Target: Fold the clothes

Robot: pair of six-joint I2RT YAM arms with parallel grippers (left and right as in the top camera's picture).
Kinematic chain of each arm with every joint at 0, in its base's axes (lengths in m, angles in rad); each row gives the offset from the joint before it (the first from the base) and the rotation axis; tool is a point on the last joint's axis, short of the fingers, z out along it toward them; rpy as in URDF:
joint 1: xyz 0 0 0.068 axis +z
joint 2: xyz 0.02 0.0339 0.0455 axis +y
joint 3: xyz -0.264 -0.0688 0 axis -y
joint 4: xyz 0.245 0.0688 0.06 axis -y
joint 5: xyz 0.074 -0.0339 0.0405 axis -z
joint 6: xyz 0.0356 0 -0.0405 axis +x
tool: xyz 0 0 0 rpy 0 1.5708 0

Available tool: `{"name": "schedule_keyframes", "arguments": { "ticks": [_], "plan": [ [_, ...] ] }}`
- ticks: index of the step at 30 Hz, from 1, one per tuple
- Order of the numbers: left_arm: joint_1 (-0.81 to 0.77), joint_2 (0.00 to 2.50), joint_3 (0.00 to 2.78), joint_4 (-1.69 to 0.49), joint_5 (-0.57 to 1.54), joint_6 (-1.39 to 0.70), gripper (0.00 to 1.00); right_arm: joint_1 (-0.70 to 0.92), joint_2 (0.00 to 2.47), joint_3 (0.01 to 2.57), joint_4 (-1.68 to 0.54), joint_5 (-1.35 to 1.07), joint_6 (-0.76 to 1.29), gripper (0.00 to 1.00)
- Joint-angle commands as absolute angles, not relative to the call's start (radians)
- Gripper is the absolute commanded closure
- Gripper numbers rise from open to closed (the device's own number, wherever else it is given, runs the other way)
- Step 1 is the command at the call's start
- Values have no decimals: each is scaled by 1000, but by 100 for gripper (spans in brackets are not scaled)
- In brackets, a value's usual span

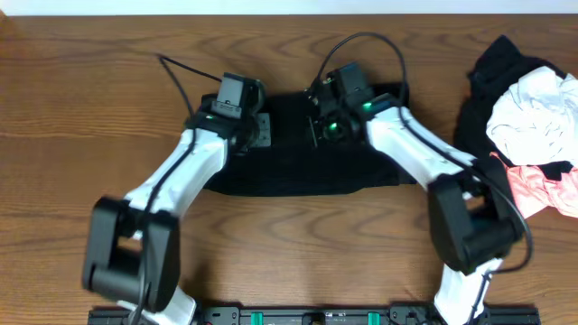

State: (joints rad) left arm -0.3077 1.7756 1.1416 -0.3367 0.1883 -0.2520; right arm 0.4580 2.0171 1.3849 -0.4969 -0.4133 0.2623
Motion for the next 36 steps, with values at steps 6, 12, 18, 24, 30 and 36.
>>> {"name": "schedule_keyframes", "arguments": {
  "ticks": [6,12,18,24,30,36],
  "plan": [
    [-274,1840,1135,-258,-23,-220,58,465,2128,1374,-658,-304,318,99],
    [-179,1841,1135,-333,-104,-218,58,436,2111,1374,-859,-139,331,99],
    [-94,1840,1135,-387,-97,-211,58,406,2086,1374,-931,-93,230,98],
    [-88,1808,1142,-443,-87,-184,58,395,2020,1375,-923,-61,121,98],
    [-91,1616,1152,-506,76,-290,53,360,1833,1377,-905,-65,112,64],
    [-154,1510,1151,-516,187,-316,49,216,1690,1377,-908,-126,165,28]
  ]
}}
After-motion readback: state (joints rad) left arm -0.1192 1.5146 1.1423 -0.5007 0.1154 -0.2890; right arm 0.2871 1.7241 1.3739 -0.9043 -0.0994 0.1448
